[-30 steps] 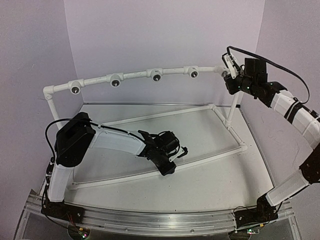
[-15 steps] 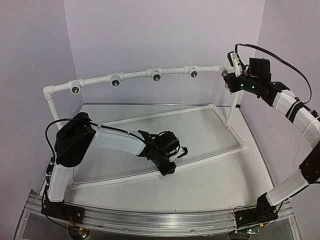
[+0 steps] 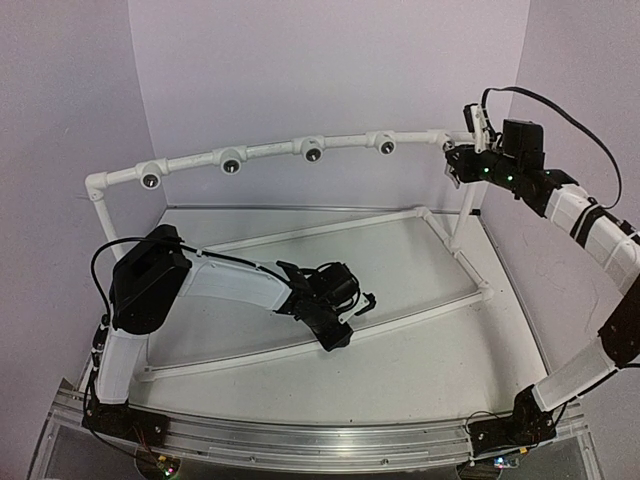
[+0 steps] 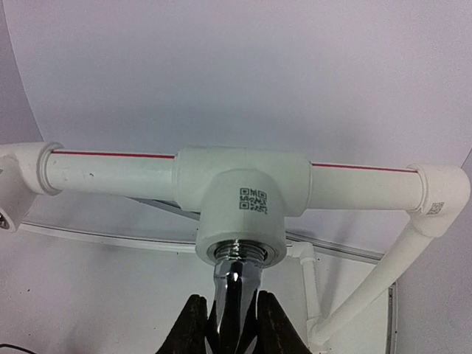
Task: Install the water faucets
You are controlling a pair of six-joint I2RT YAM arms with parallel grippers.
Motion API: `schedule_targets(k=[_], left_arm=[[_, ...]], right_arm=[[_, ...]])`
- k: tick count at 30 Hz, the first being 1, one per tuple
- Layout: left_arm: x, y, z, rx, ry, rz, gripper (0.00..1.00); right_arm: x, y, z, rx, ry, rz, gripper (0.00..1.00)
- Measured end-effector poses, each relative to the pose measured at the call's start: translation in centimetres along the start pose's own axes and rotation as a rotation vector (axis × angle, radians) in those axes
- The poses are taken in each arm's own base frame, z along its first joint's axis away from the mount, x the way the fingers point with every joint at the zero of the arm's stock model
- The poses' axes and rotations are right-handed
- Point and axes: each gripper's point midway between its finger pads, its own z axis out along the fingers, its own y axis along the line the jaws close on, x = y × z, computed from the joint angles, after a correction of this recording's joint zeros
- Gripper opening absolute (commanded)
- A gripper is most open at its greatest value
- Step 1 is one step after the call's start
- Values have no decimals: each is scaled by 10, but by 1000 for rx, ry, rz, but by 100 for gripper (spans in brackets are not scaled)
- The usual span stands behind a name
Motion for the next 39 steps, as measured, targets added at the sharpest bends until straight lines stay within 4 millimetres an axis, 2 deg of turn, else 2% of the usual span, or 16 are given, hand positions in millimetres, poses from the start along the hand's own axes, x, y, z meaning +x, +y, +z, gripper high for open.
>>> schedule_targets(k=[21,39], left_arm=[[-1,-2,1,-7,-5,-1,0],[-3,-1,1,-13,-11,-6,0]], right_arm=[[-3,-1,-1,-104,-23,260,0],[-4,0,5,-146,-72,398,0]])
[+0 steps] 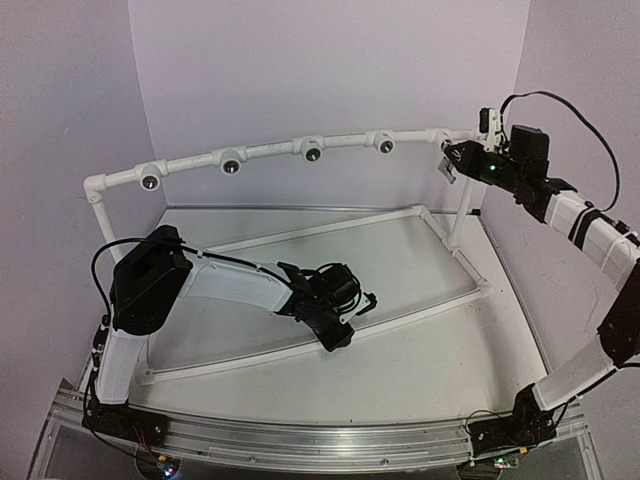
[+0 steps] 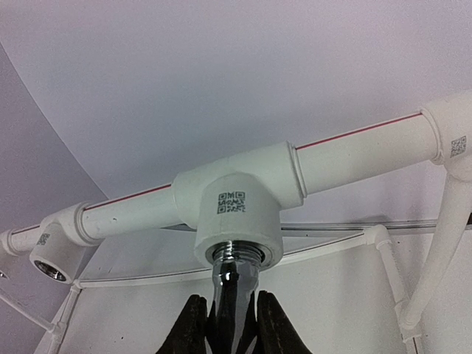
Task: Install the water faucets
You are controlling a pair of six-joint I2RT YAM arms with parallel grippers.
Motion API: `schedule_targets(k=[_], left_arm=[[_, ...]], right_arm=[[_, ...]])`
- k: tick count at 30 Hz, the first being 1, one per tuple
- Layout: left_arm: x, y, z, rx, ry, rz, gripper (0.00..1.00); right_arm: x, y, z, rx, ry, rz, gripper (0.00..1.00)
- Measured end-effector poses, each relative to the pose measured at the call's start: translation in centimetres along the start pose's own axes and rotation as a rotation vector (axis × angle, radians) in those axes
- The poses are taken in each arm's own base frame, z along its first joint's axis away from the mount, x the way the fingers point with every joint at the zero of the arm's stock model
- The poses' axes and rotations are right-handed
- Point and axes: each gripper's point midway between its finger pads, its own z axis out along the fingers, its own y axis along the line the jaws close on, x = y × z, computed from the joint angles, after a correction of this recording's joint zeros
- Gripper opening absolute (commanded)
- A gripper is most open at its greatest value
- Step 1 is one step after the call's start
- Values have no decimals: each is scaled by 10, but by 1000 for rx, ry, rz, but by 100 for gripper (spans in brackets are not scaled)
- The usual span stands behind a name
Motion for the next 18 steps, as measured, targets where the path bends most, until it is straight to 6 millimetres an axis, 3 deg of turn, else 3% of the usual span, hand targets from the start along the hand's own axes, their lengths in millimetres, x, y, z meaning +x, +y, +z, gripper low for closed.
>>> schedule_targets(k=[18], left_arm=[[-2,2,0,-9,-8,-3,0]], right_arm=[[-1,0,8,-64,-73,153,0]])
